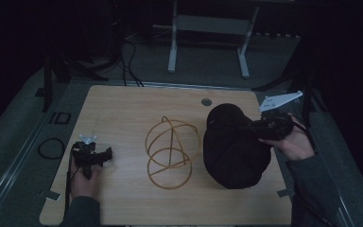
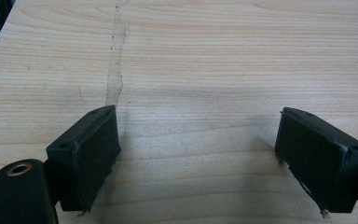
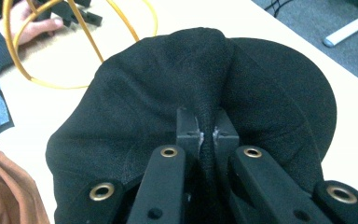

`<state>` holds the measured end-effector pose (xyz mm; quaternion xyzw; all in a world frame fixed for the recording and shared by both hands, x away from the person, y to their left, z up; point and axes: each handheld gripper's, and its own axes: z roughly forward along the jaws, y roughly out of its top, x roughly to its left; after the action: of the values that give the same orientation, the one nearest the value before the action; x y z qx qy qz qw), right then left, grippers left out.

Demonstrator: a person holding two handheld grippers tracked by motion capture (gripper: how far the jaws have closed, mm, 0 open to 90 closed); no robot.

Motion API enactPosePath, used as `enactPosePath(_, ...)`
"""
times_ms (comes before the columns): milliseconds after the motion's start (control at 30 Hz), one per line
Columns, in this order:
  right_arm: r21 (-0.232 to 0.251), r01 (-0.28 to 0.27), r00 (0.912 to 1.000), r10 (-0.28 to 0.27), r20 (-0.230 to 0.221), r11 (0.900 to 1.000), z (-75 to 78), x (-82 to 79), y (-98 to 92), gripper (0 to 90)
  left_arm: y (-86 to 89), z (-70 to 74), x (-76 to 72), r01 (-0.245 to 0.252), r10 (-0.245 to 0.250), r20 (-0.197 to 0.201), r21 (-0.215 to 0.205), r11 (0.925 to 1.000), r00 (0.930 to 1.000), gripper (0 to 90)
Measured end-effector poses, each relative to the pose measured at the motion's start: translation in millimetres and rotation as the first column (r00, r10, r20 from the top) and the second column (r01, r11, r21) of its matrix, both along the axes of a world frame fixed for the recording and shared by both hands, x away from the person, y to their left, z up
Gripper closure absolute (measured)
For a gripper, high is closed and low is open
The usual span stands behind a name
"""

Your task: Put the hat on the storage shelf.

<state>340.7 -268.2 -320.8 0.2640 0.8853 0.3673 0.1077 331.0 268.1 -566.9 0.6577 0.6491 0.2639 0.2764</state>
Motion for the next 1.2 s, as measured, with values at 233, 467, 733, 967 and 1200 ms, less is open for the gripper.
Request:
enactPosePath(233, 0.034, -0.042, 0.9988, 0.041, 0.027, 0.999, 2.1, -1.8, -4.2, 85.8, 0.1, 0.1, 0.0, 0.001, -0.001, -0.001, 0.003, 1.0000, 1.0000, 13.3)
enactPosePath(467, 0.039, -0.060, 0.9971, 0.058, 0.048, 0.997, 8.0, -3.6, -4.6, 85.8, 0.2, 0.2, 0.0, 0.001, -0.001, -0.001, 0.002, 1.0000, 1.0000, 13.3)
enactPosePath(733, 0.040, -0.084, 0.9943, 0.081, 0.070, 0.996, 15.2, -4.0, -1.7, 85.9, 0.2, 0.2, 0.0, 0.001, -0.001, -0.001, 0.002, 1.0000, 1.0000, 13.3)
enactPosePath(967, 0.065, -0.107, 0.9908, 0.101, 0.089, 0.992, 20.4, -4.4, 1.4, 85.9, 0.1, 0.2, 0.0, 0.001, -0.001, -0.002, 0.002, 1.0000, 1.0000, 13.3)
enactPosePath(1200, 0.103, -0.136, 0.9862, 0.125, 0.109, 0.985, 23.1, -6.9, 5.4, 85.9, 0.0, 0.0, 0.0, 0.000, 0.000, 0.001, 0.000, 1.0000, 1.0000, 13.4)
